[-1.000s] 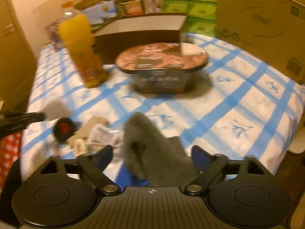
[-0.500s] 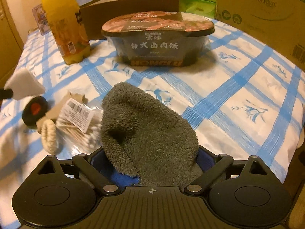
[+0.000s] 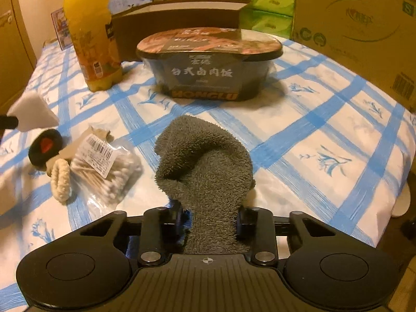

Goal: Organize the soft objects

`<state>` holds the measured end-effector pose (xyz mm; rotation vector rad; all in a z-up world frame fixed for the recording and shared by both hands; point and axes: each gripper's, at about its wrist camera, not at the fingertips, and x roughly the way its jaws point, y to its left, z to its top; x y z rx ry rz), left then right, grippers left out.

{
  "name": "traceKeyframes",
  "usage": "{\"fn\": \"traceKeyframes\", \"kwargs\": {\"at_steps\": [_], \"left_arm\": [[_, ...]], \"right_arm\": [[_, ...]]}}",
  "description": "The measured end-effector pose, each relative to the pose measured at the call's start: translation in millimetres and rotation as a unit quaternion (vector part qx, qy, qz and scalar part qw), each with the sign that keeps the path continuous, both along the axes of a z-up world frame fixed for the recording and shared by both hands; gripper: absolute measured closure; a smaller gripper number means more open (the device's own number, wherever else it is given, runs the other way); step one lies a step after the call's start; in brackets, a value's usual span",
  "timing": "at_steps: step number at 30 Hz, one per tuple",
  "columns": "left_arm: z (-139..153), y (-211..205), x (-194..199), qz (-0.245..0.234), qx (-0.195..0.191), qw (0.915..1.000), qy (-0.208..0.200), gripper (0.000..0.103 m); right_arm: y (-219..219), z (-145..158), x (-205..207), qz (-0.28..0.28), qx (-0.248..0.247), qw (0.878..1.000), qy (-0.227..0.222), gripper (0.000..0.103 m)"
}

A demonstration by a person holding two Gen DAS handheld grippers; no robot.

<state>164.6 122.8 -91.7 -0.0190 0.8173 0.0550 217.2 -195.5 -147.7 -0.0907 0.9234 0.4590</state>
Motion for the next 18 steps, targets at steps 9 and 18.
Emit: {"fn": "traceKeyframes", "kwargs": {"at_steps": [9,18], "left_arm": [[5.5,7.8,0.3,0.012,0.007,0.9999,-0.008,0.101],[11.8,23.9,2.0,0.027,0.023,0.9993,-0.015,0.101]], "right_arm": [[-14.4,30.9,-3.0,-0.007,0.048,0.999,-0.001,0.071],[-11.9,64.6,7.9,0.000,0.092,0.996,-0.013,0.071]]}}
